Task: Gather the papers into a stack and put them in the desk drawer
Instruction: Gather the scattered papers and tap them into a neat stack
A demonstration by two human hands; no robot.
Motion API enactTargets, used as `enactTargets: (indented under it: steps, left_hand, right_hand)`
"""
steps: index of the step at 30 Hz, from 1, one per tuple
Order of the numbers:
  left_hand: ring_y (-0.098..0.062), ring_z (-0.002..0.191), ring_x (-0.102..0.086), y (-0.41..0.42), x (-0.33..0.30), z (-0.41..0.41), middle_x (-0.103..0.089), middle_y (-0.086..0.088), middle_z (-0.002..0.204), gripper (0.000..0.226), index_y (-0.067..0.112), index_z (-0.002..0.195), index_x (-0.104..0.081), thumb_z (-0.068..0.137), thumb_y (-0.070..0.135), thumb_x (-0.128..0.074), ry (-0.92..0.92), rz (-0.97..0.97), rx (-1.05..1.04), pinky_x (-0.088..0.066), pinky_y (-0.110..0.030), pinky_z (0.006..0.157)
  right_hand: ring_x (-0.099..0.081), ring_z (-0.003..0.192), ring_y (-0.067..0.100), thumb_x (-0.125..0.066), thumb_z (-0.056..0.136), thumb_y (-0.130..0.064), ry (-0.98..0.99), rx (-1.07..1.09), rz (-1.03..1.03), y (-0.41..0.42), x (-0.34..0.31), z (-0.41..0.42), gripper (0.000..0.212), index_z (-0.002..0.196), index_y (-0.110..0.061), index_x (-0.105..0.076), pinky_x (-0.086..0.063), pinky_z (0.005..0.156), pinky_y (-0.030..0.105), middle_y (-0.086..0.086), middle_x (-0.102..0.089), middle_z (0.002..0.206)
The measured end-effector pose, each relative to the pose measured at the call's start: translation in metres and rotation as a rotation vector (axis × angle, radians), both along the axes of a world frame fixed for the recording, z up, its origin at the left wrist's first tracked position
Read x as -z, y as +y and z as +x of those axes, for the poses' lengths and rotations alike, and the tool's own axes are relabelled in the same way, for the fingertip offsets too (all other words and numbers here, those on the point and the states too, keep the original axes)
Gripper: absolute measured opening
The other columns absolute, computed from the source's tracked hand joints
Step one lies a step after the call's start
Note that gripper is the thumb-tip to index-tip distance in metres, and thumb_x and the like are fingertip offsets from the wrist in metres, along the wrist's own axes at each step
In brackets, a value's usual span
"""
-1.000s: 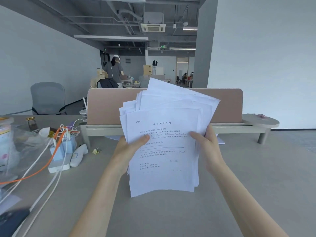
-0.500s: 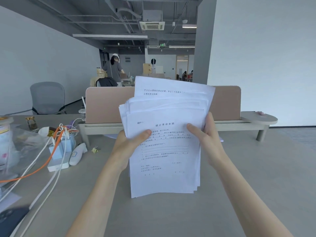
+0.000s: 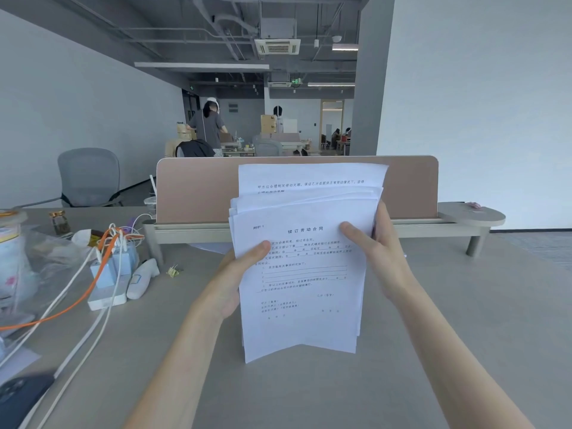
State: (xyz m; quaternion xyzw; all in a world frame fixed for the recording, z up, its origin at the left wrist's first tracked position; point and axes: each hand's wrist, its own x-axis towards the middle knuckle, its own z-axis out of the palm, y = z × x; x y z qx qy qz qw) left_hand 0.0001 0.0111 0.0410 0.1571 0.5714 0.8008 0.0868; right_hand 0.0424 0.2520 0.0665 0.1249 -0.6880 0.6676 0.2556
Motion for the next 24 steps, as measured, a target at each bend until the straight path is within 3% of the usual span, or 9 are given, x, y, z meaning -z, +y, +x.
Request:
enactTargets:
  steps: [4,7,10,13,15,17,19,21,24]
  left_hand:
    - [-0.018,0.113,-0.071,0.001,0.002,0.002,-0.075,-0.001,0.121,0.069,0.022,0.123,-0.069,0.060,0.046,-0.086,0.002,-0.075,0.032,-0.051,-0.042,0.095]
    - [-0.017,0.109,-0.072,0.005,0.000,0.006,-0.077,0.002,0.116,0.049,0.025,0.115,-0.073,0.069,0.040,-0.081,0.045,-0.115,-0.005,-0.052,-0.040,0.095]
    - [-0.017,0.103,-0.075,0.009,-0.003,0.009,-0.079,0.003,0.108,0.018,0.028,0.094,-0.080,0.077,0.026,-0.078,0.078,-0.139,-0.024,-0.054,-0.038,0.091]
    - [-0.017,0.100,-0.075,0.010,-0.003,0.010,-0.080,0.004,0.104,0.012,0.028,0.088,-0.082,0.079,0.020,-0.078,0.083,-0.124,-0.027,-0.054,-0.037,0.088]
    - [-0.016,0.098,-0.076,0.009,-0.002,0.009,-0.080,0.003,0.104,0.015,0.031,0.087,-0.083,0.078,0.019,-0.080,0.093,-0.121,-0.017,-0.054,-0.037,0.089]
    - [-0.017,0.100,-0.075,0.008,-0.002,0.009,-0.080,0.002,0.107,0.020,0.032,0.089,-0.083,0.076,0.019,-0.075,0.102,-0.127,0.000,-0.054,-0.039,0.091]
    - [-0.019,0.102,-0.075,0.007,-0.001,0.008,-0.079,0.000,0.110,0.021,0.030,0.091,-0.082,0.075,0.018,-0.074,0.101,-0.128,0.019,-0.053,-0.041,0.093]
    - [-0.019,0.103,-0.075,0.007,0.002,0.006,-0.079,-0.001,0.111,0.022,0.028,0.094,-0.082,0.076,0.018,-0.074,0.083,-0.119,0.024,-0.053,-0.041,0.094]
    - [-0.021,0.105,-0.074,0.007,0.009,0.003,-0.077,-0.004,0.115,0.029,0.022,0.104,-0.078,0.076,0.020,-0.074,0.023,-0.095,0.035,-0.052,-0.041,0.095]
  right_hand:
    - [-0.065,0.120,0.014,-0.067,0.094,-0.014,0.004,0.012,0.003,0.003,-0.002,0.002,0.038,0.128,-0.025,-0.054,-0.050,0.105,0.049,-0.005,-0.067,0.130]
    - [-0.062,0.124,0.012,-0.066,0.094,-0.006,0.053,0.035,0.018,0.007,-0.006,0.004,0.050,0.135,-0.025,-0.044,-0.048,0.107,0.051,-0.005,-0.062,0.135]
    - [-0.043,0.143,0.013,-0.066,0.089,-0.011,0.143,0.126,0.150,0.009,-0.011,0.009,0.087,0.155,-0.038,-0.015,-0.038,0.115,0.052,-0.009,-0.033,0.160]
    - [-0.054,0.122,0.027,-0.062,0.090,-0.001,0.228,0.204,0.317,0.008,-0.019,0.017,0.101,0.155,-0.049,-0.002,-0.041,0.109,0.057,-0.038,-0.015,0.158]
    - [-0.050,0.125,0.027,-0.060,0.091,0.003,0.256,0.279,0.460,0.007,-0.021,0.020,0.099,0.153,-0.048,-0.001,-0.043,0.107,0.052,-0.056,-0.010,0.146]
    - [-0.040,0.137,-0.002,-0.060,0.092,-0.001,0.266,0.304,0.542,0.009,-0.022,0.020,0.091,0.156,-0.043,-0.011,-0.039,0.111,0.035,-0.053,-0.016,0.147]
    - [-0.037,0.124,-0.020,-0.061,0.092,-0.004,0.256,0.338,0.579,0.013,-0.020,0.017,0.080,0.154,-0.041,-0.024,-0.038,0.096,0.017,-0.047,-0.030,0.142]
    - [-0.048,0.110,-0.006,-0.061,0.092,-0.006,0.254,0.372,0.585,0.014,-0.019,0.015,0.068,0.148,-0.036,-0.035,-0.035,0.078,0.008,-0.032,-0.043,0.139]
    - [-0.051,0.085,0.015,-0.061,0.092,-0.011,0.234,0.418,0.608,0.014,-0.017,0.013,0.052,0.136,-0.034,-0.047,-0.033,0.068,0.012,-0.004,-0.058,0.124]
